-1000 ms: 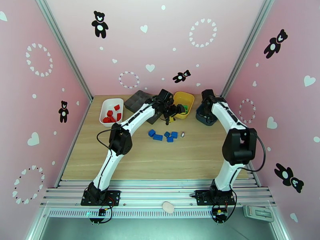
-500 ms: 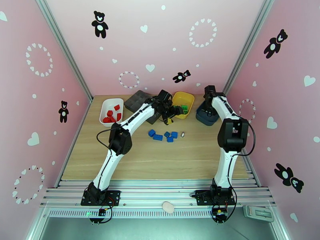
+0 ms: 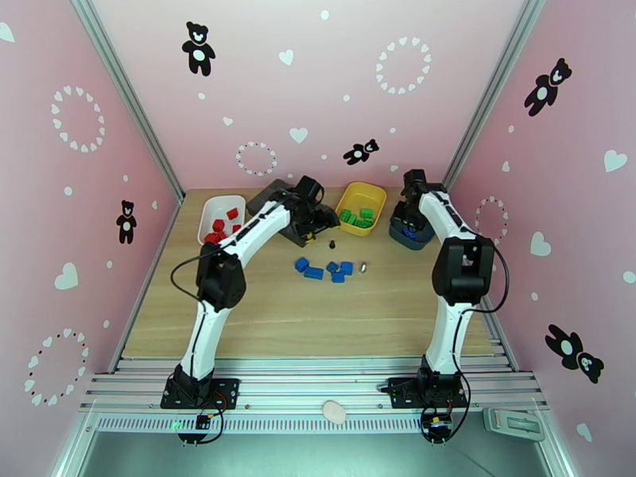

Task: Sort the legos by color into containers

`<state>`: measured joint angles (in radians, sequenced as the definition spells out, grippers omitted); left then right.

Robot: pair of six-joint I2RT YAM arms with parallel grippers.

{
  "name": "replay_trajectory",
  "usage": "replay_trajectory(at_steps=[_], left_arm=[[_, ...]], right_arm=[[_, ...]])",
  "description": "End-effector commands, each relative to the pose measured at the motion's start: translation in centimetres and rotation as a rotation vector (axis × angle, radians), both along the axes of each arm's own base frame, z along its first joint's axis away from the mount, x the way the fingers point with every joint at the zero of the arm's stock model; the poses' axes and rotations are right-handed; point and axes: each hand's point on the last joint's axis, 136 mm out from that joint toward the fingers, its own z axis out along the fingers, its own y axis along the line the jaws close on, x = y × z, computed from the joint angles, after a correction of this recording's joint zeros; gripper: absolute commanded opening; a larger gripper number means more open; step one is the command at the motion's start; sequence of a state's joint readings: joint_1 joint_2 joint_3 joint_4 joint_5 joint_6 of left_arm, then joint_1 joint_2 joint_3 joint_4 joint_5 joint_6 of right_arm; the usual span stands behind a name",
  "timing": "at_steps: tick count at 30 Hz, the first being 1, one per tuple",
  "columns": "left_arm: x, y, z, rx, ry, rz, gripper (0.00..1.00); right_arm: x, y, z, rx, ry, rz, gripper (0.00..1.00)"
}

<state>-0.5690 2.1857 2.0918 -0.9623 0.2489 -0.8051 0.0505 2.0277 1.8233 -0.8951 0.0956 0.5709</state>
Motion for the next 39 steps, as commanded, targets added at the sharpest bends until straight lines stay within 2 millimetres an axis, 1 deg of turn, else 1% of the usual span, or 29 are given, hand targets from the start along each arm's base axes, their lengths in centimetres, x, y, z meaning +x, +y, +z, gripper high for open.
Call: replay_trajectory(at_steps=[1,3,7,10,12,15,18,21,26,29,34,39], left_arm=[[-0.2,3.7,0.6,0.096,-0.048,0.073,0.89],[-0.7,5.1,0.6,0.111,-0.05,0.105,0.89],[-2.1,7.8,-0.5,0.137,-0.028,0.155,0.89],[-3.2,9.3,-1.4,0.155,-0.008,0.183,0.89],[-3.9,10.4,-2.1,0.164,0.008,0.208,0.89],[-4.9,12.0,-3.0,0.157,0.031,0.255,0.89],[-5.9,14.0,-3.9,0.152,0.055,0.305,0.89],[-6.9,16.1,-4.3,0.15,0.067,0.352,0.89],[-8.5,19.0,-4.3,0.154,0.077,0.406,0.9],[-9.5,20.2,-4.4,0.157,0.084,0.421,0.91],[-10.6,21.0,-4.4,0.169,0.097,0.417,0.91],[-10.9,21.0,-4.3,0.171,0.104,0.407,0.91]], right_arm=[[-1.5,4.4,2.8,0.056,-0.056,0.108,0.6],[-2.4,6.6,2.8,0.076,-0.052,0.16,0.61],[-4.5,11.4,2.5,0.099,-0.03,0.282,0.61],[-6.2,15.2,2.0,0.103,0.002,0.379,0.61],[-7.4,18.1,1.3,0.115,0.026,0.462,0.6],[-9.2,22.0,0.0,0.118,0.062,0.582,0.6],[-10.5,25.2,-1.6,0.123,0.117,0.671,0.61],[-11.2,27.8,-2.9,0.12,0.148,0.747,0.64],[-11.9,30.9,-5.7,0.083,0.202,0.845,0.69],[-11.9,31.7,-7.1,0.036,0.221,0.878,0.72],[-11.2,32.7,-8.8,-0.002,0.235,0.913,0.73],[-10.5,33.5,-9.9,-0.016,0.241,0.93,0.72]])
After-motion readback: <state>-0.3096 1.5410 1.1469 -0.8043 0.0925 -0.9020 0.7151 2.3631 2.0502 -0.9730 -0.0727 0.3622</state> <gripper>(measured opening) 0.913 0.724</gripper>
